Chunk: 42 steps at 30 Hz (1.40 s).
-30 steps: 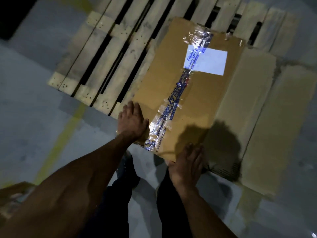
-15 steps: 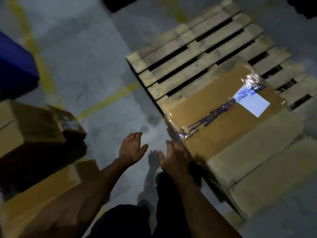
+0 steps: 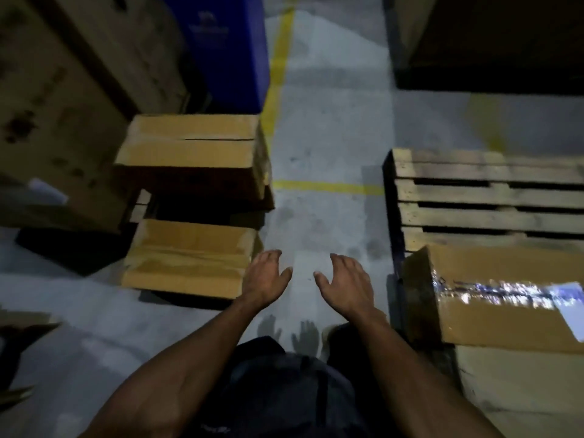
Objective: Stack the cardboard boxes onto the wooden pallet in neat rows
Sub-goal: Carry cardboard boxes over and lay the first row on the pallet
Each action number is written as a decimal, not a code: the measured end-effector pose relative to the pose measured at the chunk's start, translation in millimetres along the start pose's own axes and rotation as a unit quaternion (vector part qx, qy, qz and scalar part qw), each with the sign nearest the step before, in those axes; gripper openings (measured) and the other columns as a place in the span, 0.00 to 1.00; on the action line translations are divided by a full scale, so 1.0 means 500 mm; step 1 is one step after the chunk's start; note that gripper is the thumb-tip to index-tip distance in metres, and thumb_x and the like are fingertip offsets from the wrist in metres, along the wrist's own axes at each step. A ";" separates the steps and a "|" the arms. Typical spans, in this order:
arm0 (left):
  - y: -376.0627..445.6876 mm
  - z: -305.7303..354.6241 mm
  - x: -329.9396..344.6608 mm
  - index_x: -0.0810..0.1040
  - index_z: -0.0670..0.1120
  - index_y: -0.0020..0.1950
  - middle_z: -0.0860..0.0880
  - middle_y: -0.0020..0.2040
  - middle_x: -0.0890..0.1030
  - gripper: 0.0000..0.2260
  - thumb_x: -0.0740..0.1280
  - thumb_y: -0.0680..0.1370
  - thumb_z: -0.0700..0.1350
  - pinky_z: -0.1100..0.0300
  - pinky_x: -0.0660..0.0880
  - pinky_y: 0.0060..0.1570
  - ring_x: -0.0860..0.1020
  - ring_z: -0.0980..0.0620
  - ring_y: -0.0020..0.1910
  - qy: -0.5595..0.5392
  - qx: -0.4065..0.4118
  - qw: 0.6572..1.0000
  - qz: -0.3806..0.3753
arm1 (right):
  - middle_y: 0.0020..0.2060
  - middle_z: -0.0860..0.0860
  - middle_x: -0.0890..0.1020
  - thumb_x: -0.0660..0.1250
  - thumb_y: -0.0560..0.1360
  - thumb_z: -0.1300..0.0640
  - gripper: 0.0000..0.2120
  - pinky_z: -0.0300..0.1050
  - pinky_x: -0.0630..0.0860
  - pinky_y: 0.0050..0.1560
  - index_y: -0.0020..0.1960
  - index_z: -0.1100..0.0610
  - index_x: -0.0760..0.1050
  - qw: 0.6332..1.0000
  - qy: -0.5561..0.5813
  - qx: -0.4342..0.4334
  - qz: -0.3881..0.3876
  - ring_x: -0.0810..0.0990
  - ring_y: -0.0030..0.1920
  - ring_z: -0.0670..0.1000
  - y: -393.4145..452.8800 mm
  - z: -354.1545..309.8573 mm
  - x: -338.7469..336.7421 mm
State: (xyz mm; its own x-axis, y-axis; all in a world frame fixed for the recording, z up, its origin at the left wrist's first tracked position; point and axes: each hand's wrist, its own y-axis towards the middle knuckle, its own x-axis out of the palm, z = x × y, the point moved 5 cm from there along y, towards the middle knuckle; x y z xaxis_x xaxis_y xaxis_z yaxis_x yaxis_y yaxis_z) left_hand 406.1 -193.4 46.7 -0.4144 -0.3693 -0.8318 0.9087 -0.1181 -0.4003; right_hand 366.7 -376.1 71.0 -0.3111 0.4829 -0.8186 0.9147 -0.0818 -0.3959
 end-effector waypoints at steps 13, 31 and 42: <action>-0.132 -0.328 -0.100 0.66 0.45 0.76 0.46 0.74 0.70 0.25 0.63 0.81 0.55 0.52 0.69 0.67 0.68 0.44 0.72 -0.175 -0.269 0.943 0.083 | 0.75 0.56 0.67 0.57 0.81 0.38 0.31 0.51 0.62 0.73 0.77 0.56 0.61 0.964 -0.136 -0.200 -0.112 0.64 0.74 0.57 0.078 -0.352 0.057; 0.031 -0.506 -0.178 0.68 0.40 0.73 0.40 0.71 0.72 0.27 0.66 0.81 0.55 0.50 0.69 0.64 0.71 0.40 0.69 -0.422 -0.523 0.708 0.217 | 0.75 0.57 0.67 0.58 0.80 0.37 0.35 0.54 0.65 0.72 0.78 0.58 0.60 0.904 -0.190 -0.265 -0.276 0.65 0.73 0.60 0.434 -0.539 0.154; 0.233 -0.812 -0.204 0.69 0.38 0.73 0.38 0.71 0.72 0.26 0.65 0.81 0.54 0.49 0.69 0.65 0.71 0.38 0.69 -0.354 -0.453 0.811 0.113 | 0.71 0.56 0.72 0.64 0.76 0.35 0.36 0.59 0.68 0.71 0.76 0.54 0.64 0.965 -0.026 0.040 -0.257 0.70 0.70 0.60 0.519 -0.531 0.400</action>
State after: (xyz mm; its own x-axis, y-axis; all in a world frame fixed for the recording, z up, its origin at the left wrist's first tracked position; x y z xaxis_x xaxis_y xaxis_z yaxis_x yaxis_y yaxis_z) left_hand 534.4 204.6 -71.0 0.1810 -0.7613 -0.6226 0.4157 0.6330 -0.6531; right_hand 610.4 -69.5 -85.1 -0.7332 0.4342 -0.5233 0.6130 0.0890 -0.7851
